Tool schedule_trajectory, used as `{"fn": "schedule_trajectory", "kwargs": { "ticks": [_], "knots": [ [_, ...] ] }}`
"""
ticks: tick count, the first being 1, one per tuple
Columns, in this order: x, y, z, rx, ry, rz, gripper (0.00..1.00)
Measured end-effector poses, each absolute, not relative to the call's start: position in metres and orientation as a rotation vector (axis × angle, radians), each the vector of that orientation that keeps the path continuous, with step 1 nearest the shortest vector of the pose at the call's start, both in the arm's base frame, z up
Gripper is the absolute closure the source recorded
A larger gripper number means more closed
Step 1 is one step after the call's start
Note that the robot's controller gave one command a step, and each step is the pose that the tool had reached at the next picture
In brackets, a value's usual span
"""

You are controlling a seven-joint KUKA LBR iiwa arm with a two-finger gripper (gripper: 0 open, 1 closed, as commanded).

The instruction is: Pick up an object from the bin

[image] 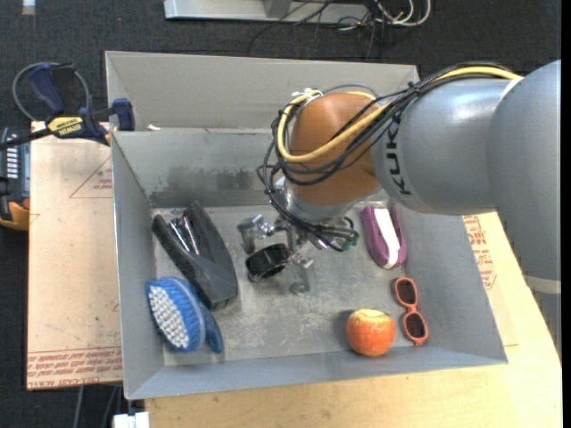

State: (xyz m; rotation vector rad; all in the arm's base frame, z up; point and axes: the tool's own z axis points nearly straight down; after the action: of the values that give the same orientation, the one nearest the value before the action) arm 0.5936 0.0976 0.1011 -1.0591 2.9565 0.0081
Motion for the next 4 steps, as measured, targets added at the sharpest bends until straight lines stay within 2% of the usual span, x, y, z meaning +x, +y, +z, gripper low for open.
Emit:
{"fn": "schedule_trajectory", "kwargs": {
  "ticks": [1, 2, 3, 4],
  "knots": [
    [0.591, 0.096, 0.070, -0.665, 3.064, 0.004, 0.00],
    [0.592, 0.091, 0.072, -0.914, 2.993, 0.009, 1.00],
    [0.592, 0.091, 0.072, -0.912, 2.993, 0.010, 1.00],
    [0.588, 0.091, 0.105, -0.915, 3.005, 0.013, 1.00]
  ]
}}
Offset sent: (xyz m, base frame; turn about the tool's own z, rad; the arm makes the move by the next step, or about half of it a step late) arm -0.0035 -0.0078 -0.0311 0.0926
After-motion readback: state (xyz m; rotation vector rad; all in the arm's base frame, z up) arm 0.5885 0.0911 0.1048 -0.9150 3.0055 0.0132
